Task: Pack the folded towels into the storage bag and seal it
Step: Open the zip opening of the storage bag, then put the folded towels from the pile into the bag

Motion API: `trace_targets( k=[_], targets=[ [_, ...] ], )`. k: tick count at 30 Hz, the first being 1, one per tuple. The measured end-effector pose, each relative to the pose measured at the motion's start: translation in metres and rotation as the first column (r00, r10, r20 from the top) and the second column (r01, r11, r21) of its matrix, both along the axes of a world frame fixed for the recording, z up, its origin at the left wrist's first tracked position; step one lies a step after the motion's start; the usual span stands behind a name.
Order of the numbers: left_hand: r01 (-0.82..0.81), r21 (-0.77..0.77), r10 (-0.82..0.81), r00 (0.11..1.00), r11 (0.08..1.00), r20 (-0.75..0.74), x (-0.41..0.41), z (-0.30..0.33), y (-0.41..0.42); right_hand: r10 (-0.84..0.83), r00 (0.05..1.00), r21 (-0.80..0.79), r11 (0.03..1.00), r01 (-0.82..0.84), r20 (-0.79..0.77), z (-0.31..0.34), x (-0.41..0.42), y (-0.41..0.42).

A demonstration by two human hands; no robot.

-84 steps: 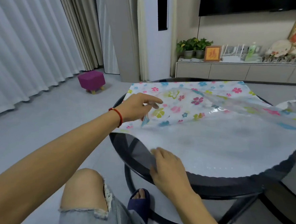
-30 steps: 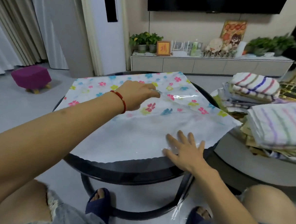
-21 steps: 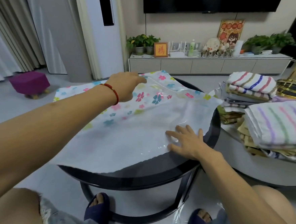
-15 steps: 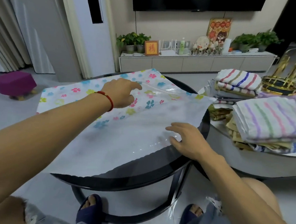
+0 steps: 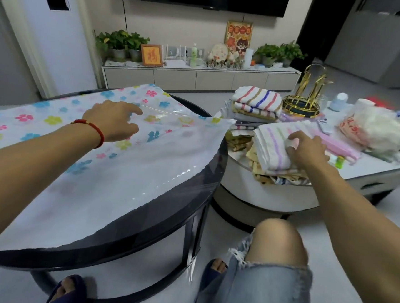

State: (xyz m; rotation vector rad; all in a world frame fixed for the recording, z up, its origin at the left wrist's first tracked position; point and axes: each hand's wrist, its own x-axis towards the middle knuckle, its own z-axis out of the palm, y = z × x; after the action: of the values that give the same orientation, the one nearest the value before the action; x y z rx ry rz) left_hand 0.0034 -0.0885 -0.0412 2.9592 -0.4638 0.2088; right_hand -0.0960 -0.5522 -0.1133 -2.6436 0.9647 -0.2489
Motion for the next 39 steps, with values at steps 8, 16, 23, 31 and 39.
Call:
trace_targets(
  k=[8,16,23,31,39],
  targets=[
    [0.005,-0.026,-0.005,1.0,1.0,-0.011,-0.004,0.0,0.0,0.072,0.995,-0.039,0.997,-0.07,0.064,0.01,0.001,-0.013],
    [0.001,-0.031,-0.002,1.0,1.0,-0.026,-0.006,0.006,0.001,0.135,0.942,0.511,0.811,-0.284,0.308,0.047,-0.015,-0.009],
    [0.008,-0.035,-0.01,0.999,0.999,-0.038,-0.006,0.018,0.005,0.281,0.765,0.772,0.111,-0.626,0.58,0.07,-0.025,0.093],
    [0.036,0.01,-0.037,0.993,0.999,0.109,-0.002,0.045,0.021,0.013,0.841,0.84,-0.045,-0.54,0.541,0.003,0.057,0.268],
    [0.091,0.042,-0.095,0.988,0.995,0.121,-0.007,0.058,0.029,0.628,0.744,0.079,0.75,-0.657,0.229,-0.062,0.09,0.317]
  ],
)
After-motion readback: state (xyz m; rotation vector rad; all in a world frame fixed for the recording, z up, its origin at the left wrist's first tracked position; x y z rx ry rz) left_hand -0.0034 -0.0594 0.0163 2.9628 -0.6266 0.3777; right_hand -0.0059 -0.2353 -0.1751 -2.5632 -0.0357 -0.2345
